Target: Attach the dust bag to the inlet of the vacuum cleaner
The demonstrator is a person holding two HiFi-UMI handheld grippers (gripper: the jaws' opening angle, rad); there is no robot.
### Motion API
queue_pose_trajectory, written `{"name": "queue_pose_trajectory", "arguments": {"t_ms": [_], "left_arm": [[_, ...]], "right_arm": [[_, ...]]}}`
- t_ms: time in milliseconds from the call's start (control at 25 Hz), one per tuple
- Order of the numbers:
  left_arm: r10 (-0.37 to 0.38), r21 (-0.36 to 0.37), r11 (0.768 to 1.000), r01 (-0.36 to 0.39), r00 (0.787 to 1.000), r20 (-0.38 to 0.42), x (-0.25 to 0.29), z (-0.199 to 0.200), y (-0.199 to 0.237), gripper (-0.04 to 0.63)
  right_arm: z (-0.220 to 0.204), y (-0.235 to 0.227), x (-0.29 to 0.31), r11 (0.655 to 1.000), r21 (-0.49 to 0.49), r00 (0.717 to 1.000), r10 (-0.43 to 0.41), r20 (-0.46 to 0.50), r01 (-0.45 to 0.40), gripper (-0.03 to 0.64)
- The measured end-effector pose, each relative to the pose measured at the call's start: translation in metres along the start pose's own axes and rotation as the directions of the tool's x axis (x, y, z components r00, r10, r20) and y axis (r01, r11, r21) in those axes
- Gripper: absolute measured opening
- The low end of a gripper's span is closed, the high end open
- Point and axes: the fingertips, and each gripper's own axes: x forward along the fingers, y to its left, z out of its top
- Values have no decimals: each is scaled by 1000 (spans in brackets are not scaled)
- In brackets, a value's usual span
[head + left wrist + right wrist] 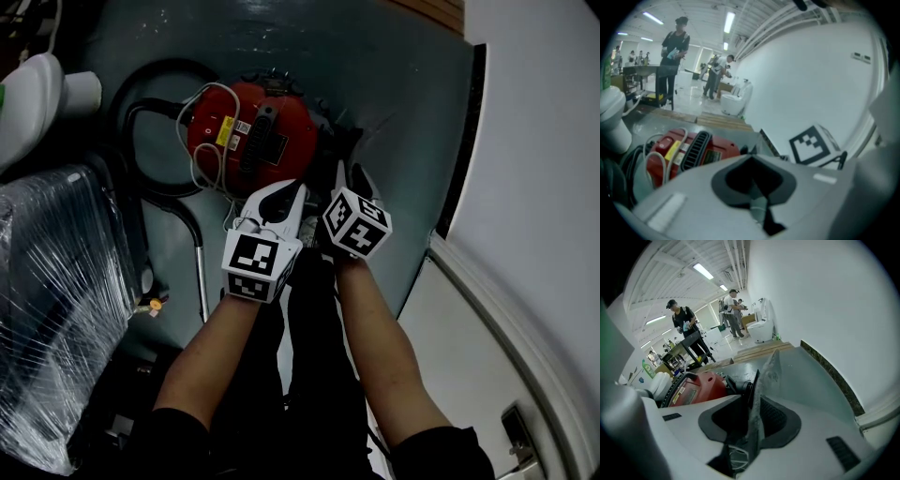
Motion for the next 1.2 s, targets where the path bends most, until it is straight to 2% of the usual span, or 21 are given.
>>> {"name": "queue_pose_trajectory", "arguments": {"t_ms": [40, 80, 120, 320, 520, 760, 1000, 1200], "left_arm": [[4, 2, 1000, -4, 1000, 3, -2, 2, 0, -2], [6, 4, 1000, -6, 1000, 7, -4, 5, 0, -2], [7, 7, 1000, -7, 1000, 11, -6, 8, -2, -2], [0, 28, 1000, -1, 1000, 31, -18, 28, -16, -2], [-17, 55, 998, 12, 996, 93, -40, 77, -40, -2], [-19, 105, 994, -1, 981, 194, -81, 168, -65, -3], [-10, 140, 990, -31, 959, 284, -163, 261, -104, -3], [20, 181, 979, -92, 930, 367, -230, 346, -130, -3]], "right_arm": [[3, 1, -9, 1000, -12, 1000, 9, 22, -8, 96], [6, 4, -17, 999, -34, 999, 25, 44, -24, 21], [9, 7, -25, 997, -64, 997, 47, 64, -43, -2], [35, 18, -64, 977, -195, 983, 116, 141, -87, -3], [93, 44, -121, 946, -312, 953, 166, 254, -81, -3], [167, 85, -205, 951, -293, 913, 205, 354, -100, -3], [231, 115, -302, 959, -265, 890, 207, 406, -102, -3], [307, 154, -375, 950, -289, 829, 255, 497, -119, -3]]}}
